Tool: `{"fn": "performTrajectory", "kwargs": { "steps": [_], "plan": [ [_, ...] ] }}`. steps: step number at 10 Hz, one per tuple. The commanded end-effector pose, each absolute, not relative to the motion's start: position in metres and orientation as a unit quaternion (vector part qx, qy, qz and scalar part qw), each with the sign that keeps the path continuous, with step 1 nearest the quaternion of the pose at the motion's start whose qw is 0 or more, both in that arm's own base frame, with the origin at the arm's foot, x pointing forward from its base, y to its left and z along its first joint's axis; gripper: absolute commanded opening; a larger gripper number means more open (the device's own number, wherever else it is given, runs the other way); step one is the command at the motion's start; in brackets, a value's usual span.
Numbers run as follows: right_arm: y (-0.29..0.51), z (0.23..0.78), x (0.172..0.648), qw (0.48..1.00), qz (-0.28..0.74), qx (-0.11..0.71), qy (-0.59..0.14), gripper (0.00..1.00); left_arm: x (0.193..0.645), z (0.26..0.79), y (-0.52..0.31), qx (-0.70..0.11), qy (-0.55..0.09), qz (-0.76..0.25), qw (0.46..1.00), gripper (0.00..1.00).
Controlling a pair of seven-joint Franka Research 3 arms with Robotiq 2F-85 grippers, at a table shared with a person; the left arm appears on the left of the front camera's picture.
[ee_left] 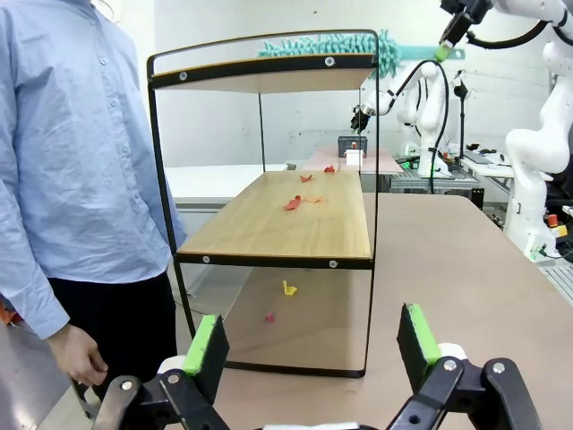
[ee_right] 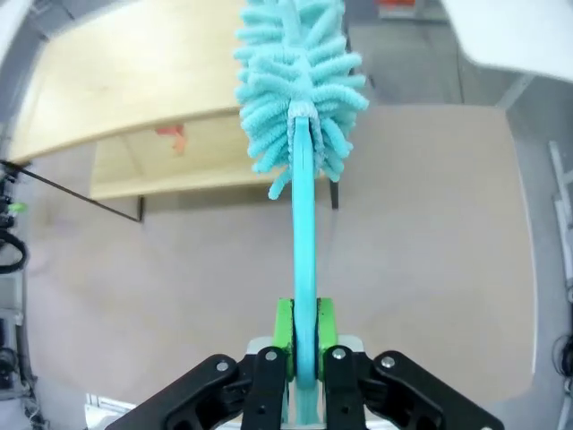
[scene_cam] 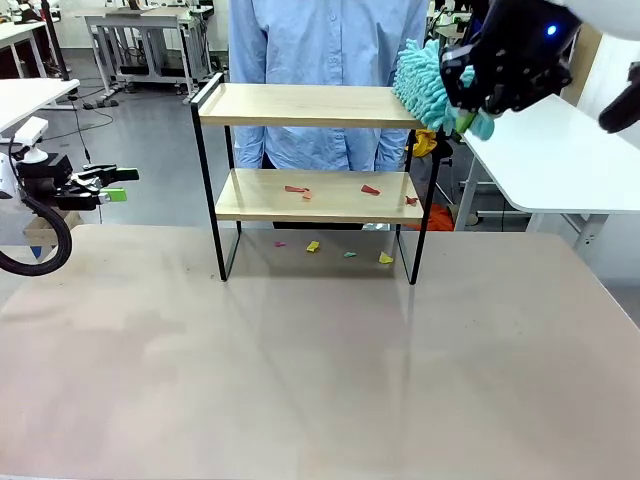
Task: Clean the shelf.
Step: Clean the specific section of the Shelf indicated by the human with the Duster.
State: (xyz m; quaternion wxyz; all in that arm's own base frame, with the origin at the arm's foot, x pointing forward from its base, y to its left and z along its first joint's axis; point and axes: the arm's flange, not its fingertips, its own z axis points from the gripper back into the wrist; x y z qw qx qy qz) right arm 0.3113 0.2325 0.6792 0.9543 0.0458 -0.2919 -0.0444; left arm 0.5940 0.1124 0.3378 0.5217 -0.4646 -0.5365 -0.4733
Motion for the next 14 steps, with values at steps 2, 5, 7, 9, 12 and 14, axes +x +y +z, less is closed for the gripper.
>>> {"fn": "performTrajectory", "kwargs": {
  "steps": [2, 5, 7, 9, 12, 14],
  "plan": [
    [0.215, 0.701, 0.283, 0.911, -0.028, 0.093, -0.4, 0.13, 0.593, 0.341, 0.113, -0.465, -0.537, -0.473, 0.522, 1.0],
    [0.194, 0.72, 0.258, 0.901, 0.067, 0.152, -0.401, 0.13, 0.593, 0.341, 0.113, -0.465, -0.537, -0.473, 0.522, 1.0],
    [0.184, 0.728, 0.249, 0.896, 0.222, 0.204, -0.325, 0.13, 0.593, 0.341, 0.113, -0.465, -0.537, -0.473, 0.522, 1.0],
    [0.193, 0.72, 0.248, 0.87, 0.359, 0.235, -0.243, 0.13, 0.593, 0.341, 0.113, -0.465, -0.537, -0.473, 0.522, 1.0],
    [0.212, 0.683, 0.246, 0.813, 0.499, 0.262, -0.145, 0.13, 0.593, 0.341, 0.113, -0.465, -0.537, -0.473, 0.522, 1.0],
    [0.211, 0.647, 0.24, 0.798, 0.547, 0.239, -0.089, 0.13, 0.593, 0.341, 0.113, -0.465, -0.537, -0.473, 0.522, 1.0]
  ]
}}
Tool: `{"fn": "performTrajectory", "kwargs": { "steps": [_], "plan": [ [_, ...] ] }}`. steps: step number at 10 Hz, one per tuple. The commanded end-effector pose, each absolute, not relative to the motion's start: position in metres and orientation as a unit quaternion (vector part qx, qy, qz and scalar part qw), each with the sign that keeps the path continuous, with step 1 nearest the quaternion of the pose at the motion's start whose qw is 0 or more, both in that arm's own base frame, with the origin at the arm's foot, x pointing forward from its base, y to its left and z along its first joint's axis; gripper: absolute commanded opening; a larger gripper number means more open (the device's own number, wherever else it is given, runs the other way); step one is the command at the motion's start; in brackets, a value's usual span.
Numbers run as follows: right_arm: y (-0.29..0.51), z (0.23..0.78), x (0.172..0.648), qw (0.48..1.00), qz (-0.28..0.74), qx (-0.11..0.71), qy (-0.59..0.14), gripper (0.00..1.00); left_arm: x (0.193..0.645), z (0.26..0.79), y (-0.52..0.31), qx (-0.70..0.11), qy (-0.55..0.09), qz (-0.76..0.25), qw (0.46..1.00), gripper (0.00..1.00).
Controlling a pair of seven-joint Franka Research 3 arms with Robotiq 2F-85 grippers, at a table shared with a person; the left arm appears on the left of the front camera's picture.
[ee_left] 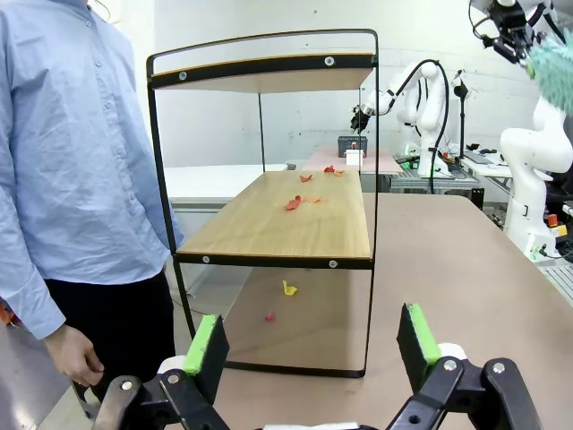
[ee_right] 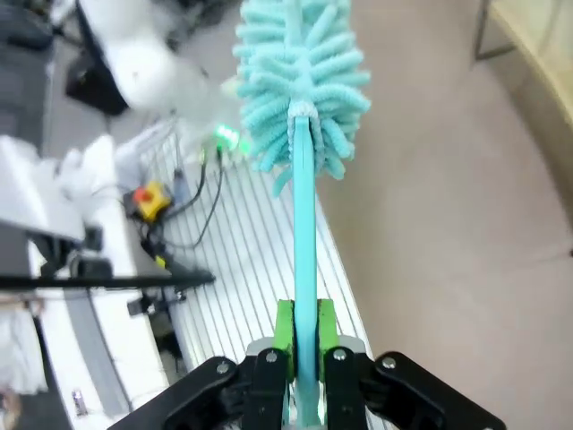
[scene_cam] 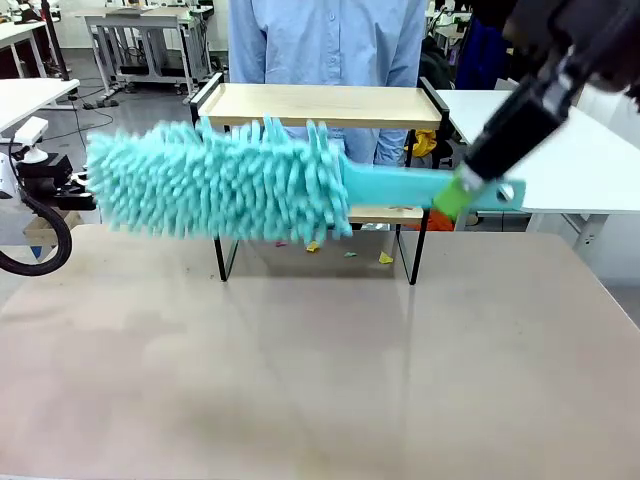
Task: Clean the shelf.
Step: Clean the specific section of the Shelf indicated by the human with the Duster.
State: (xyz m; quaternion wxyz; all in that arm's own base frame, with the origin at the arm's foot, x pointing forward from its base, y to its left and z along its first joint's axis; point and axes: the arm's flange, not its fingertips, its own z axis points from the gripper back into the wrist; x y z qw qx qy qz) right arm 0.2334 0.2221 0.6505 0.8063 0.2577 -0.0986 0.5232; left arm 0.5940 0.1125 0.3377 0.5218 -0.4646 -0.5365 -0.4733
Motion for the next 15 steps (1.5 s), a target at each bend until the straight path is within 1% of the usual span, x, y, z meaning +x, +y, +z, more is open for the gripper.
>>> {"fn": "performTrajectory", "kwargs": {
  "steps": [1, 3, 6, 8, 10, 11, 12, 15],
  "plan": [
    [0.206, 0.63, 0.235, 0.797, 0.558, 0.222, -0.063, 0.13, 0.593, 0.341, 0.113, -0.465, -0.537, -0.473, 0.522, 1.0],
    [0.182, 0.587, 0.231, 0.805, 0.557, 0.2, -0.033, 0.13, 0.593, 0.341, 0.113, -0.465, -0.537, -0.473, 0.522, 1.0],
    [0.134, 0.516, 0.253, 0.822, 0.534, 0.198, -0.012, 0.13, 0.593, 0.341, 0.113, -0.465, -0.537, -0.473, 0.522, 1.0],
    [0.108, 0.482, 0.271, 0.807, 0.551, 0.211, -0.012, 0.13, 0.593, 0.341, 0.113, -0.465, -0.537, -0.473, 0.522, 1.0],
    [0.09, 0.466, 0.288, 0.799, 0.558, 0.222, -0.025, 0.13, 0.593, 0.341, 0.113, -0.465, -0.537, -0.473, 0.522, 1.0],
    [0.09, 0.474, 0.296, 0.811, 0.535, 0.236, -0.019, 0.13, 0.593, 0.341, 0.113, -0.465, -0.537, -0.473, 0.522, 1.0],
    [0.098, 0.472, 0.28, 0.812, 0.544, 0.213, -0.007, 0.13, 0.593, 0.341, 0.113, -0.465, -0.537, -0.473, 0.522, 1.0],
    [0.098, 0.472, 0.28, 0.812, 0.544, 0.213, -0.007, 0.13, 0.593, 0.341, 0.113, -0.465, -0.537, -0.473, 0.522, 1.0]
  ]
}}
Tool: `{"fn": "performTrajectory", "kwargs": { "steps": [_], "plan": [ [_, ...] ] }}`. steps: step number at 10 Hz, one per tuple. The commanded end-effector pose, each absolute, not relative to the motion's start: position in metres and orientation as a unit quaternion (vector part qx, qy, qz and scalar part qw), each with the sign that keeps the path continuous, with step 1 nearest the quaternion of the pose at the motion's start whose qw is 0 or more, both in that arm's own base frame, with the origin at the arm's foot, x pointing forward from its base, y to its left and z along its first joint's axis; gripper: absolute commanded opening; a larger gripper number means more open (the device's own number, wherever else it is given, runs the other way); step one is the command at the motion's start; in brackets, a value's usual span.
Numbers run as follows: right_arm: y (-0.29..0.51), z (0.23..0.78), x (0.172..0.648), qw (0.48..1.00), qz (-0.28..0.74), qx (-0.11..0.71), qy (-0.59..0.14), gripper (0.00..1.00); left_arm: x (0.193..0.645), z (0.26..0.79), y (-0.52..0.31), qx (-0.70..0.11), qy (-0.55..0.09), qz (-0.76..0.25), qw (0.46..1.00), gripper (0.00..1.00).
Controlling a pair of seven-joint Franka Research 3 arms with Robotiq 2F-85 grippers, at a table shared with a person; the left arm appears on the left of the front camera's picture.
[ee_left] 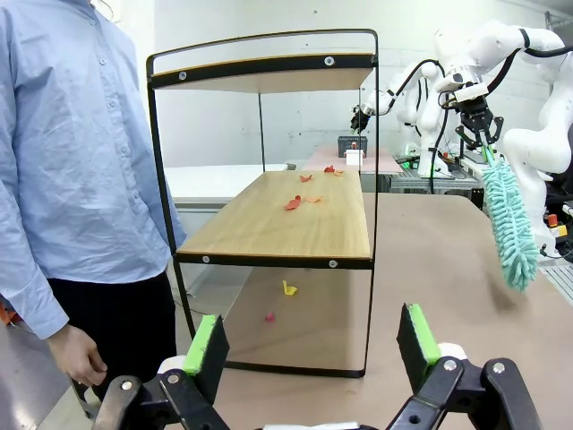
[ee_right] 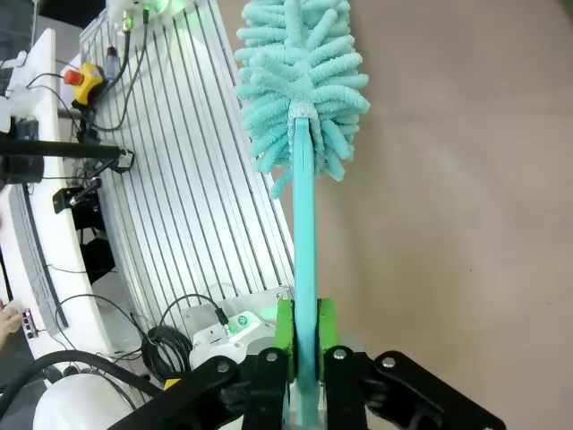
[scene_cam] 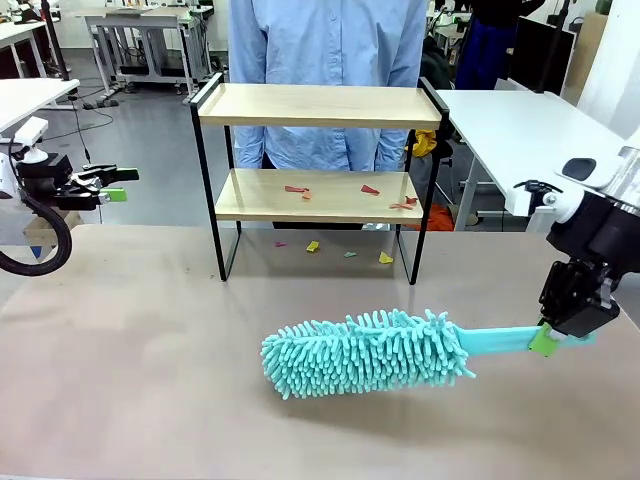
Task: Clean the shelf.
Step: Clean the specific section of the Shelf indicated by the human with the Duster.
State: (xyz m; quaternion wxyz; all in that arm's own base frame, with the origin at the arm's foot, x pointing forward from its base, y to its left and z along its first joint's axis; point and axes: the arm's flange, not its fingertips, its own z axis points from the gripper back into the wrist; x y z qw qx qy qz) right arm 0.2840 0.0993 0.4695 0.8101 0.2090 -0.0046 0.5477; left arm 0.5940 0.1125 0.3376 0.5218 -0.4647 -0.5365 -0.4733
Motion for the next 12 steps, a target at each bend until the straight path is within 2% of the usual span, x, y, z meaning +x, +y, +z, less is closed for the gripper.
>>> {"fn": "performTrajectory", "kwargs": {
  "steps": [1, 12],
  "plan": [
    [0.0979, 0.4715, 0.2804, 0.812, 0.544, 0.213, -0.007, 0.13, 0.5927, 0.3412, 0.1127, -0.465, -0.537, -0.473, 0.522, 1.0],
    [0.0979, 0.4715, 0.2804, 0.812, 0.544, 0.213, -0.007, 0.13, 0.5927, 0.3412, 0.1127, -0.465, -0.537, -0.473, 0.522, 1.0]
  ]
}}
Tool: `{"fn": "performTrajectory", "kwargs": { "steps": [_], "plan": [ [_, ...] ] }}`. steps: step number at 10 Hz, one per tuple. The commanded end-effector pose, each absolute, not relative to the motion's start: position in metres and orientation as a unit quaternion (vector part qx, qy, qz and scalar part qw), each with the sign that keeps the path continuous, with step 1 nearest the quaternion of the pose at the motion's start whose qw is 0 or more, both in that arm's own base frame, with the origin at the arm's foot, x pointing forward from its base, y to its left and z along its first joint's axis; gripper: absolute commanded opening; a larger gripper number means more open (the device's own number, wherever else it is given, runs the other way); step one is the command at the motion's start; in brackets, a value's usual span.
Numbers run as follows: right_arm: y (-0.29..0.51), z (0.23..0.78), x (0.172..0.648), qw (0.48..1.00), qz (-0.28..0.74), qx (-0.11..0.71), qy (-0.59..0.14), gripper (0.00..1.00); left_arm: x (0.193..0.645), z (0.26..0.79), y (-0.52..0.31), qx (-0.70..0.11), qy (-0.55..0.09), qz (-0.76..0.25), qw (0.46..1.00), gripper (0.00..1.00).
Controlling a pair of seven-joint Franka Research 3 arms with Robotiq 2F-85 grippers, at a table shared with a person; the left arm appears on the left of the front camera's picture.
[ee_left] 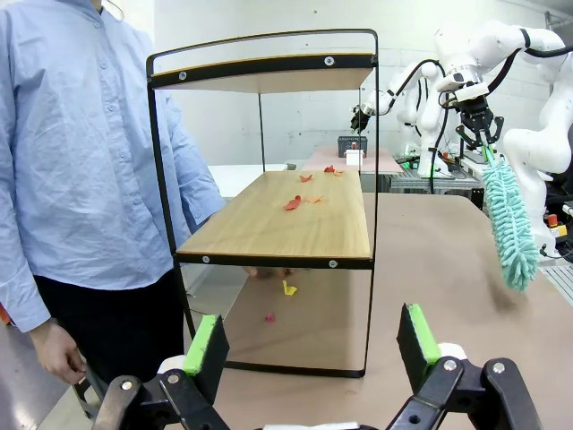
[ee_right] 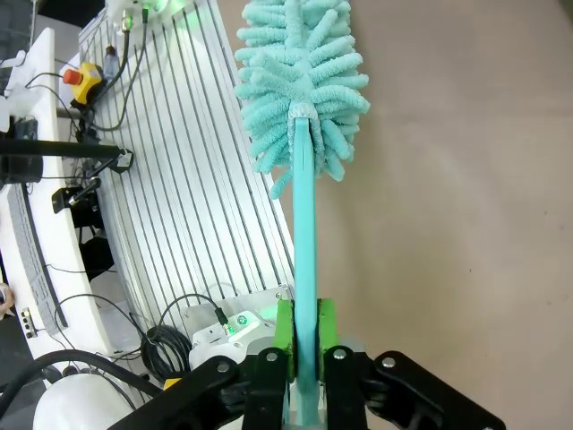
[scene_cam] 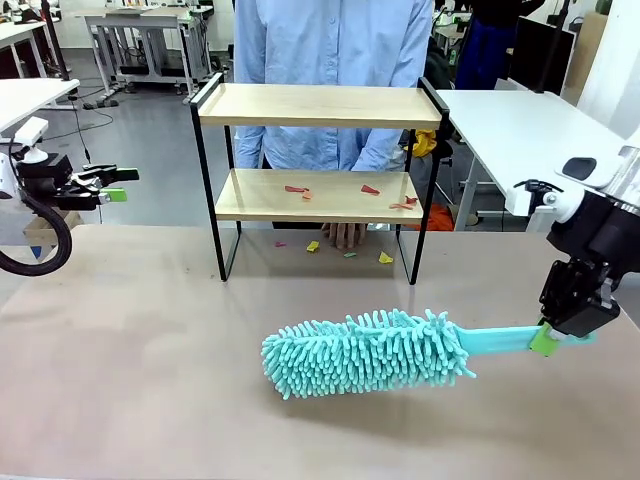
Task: Clean the shelf.
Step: Clean the specific section of the Shelf indicated by the human with the Duster.
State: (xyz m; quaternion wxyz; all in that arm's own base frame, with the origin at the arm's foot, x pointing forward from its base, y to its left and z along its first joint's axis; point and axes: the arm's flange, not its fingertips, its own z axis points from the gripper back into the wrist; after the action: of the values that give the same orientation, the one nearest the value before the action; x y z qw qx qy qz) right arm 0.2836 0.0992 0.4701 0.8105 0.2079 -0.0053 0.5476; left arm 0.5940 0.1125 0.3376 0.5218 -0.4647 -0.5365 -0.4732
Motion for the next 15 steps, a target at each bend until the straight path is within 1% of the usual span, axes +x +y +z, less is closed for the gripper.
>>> {"fn": "performTrajectory", "kwargs": {
  "steps": [1, 11, 12, 13, 14, 15],
  "plan": [
    [0.098, 0.472, 0.28, 0.812, 0.544, 0.213, -0.007, 0.13, 0.593, 0.341, 0.113, -0.465, -0.537, -0.473, 0.522, 1.0],
    [0.099, 0.47, 0.284, 0.81, 0.548, 0.208, -0.005, 0.13, 0.593, 0.341, 0.113, -0.465, -0.537, -0.473, 0.522, 1.0],
    [0.121, 0.475, 0.288, 0.821, 0.529, 0.213, -0.034, 0.13, 0.593, 0.341, 0.113, -0.465, -0.537, -0.473, 0.522, 1.0],
    [0.148, 0.478, 0.294, 0.848, 0.485, 0.209, -0.05, 0.13, 0.593, 0.341, 0.113, -0.465, -0.537, -0.473, 0.522, 1.0],
    [0.175, 0.479, 0.302, 0.883, 0.418, 0.199, -0.082, 0.13, 0.593, 0.341, 0.113, -0.465, -0.537, -0.473, 0.522, 1.0],
    [0.2, 0.481, 0.309, 0.905, 0.37, 0.183, -0.098, 0.13, 0.593, 0.341, 0.113, -0.465, -0.537, -0.473, 0.522, 1.0]
  ]
}}
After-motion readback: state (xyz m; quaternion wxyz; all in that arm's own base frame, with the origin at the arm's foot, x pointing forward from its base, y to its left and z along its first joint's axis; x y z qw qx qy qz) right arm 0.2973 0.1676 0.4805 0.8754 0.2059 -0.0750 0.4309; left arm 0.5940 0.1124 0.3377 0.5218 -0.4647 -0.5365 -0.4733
